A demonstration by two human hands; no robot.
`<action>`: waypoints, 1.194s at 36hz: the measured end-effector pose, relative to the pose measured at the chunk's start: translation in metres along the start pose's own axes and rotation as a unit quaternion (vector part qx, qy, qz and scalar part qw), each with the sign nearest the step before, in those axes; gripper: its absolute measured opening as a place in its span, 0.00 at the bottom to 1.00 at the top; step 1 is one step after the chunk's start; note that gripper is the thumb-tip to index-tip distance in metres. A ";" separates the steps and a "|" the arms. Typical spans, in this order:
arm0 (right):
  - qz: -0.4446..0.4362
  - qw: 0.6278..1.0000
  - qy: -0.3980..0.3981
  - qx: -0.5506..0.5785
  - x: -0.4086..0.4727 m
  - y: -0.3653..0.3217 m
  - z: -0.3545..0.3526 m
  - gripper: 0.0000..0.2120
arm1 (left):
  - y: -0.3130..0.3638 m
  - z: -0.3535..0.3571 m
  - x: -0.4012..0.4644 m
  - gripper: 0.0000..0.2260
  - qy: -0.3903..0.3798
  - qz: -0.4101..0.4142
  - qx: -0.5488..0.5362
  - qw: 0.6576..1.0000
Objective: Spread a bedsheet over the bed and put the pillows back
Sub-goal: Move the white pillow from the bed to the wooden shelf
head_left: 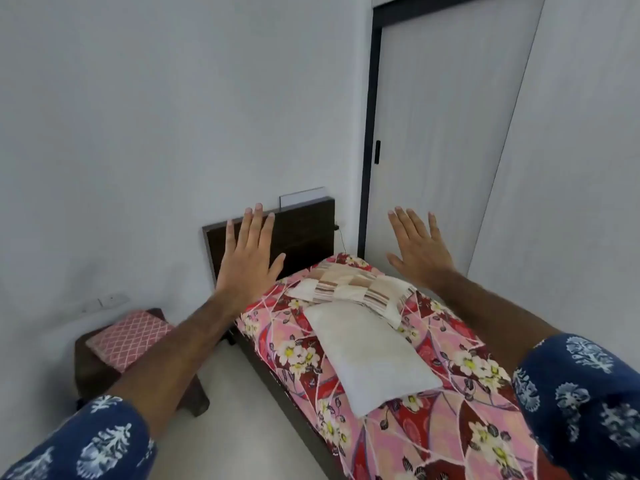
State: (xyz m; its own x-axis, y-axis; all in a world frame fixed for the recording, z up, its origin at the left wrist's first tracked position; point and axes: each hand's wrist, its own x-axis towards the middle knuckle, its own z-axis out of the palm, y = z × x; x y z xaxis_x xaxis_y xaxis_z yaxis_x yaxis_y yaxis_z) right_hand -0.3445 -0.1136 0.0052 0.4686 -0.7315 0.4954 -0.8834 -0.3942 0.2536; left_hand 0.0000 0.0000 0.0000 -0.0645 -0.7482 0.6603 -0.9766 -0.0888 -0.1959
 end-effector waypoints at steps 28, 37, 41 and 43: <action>0.045 0.974 -0.220 0.028 0.125 -0.005 0.324 0.38 | 0.015 0.354 0.086 0.35 -0.251 0.024 -0.139 0.958; 0.170 0.932 -0.309 0.085 0.111 -0.023 0.395 0.38 | 0.016 0.473 0.098 0.32 -0.377 0.146 -0.203 0.892; 0.211 0.907 -0.352 0.091 0.095 -0.027 0.411 0.38 | 0.026 0.514 0.105 0.31 -0.438 0.179 -0.218 0.853; 0.232 0.894 -0.372 0.087 0.091 -0.026 0.418 0.38 | 0.034 0.533 0.108 0.30 -0.468 0.174 -0.240 0.832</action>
State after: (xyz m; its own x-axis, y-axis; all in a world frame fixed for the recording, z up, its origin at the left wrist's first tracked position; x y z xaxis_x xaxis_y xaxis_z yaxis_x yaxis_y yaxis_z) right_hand -0.2753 -0.4026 -0.3040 -0.0143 -0.9810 -0.1933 -0.9999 0.0146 -0.0003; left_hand 0.0695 -0.4340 -0.3213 -0.3927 -0.8778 -0.2744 -0.9158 0.3459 0.2043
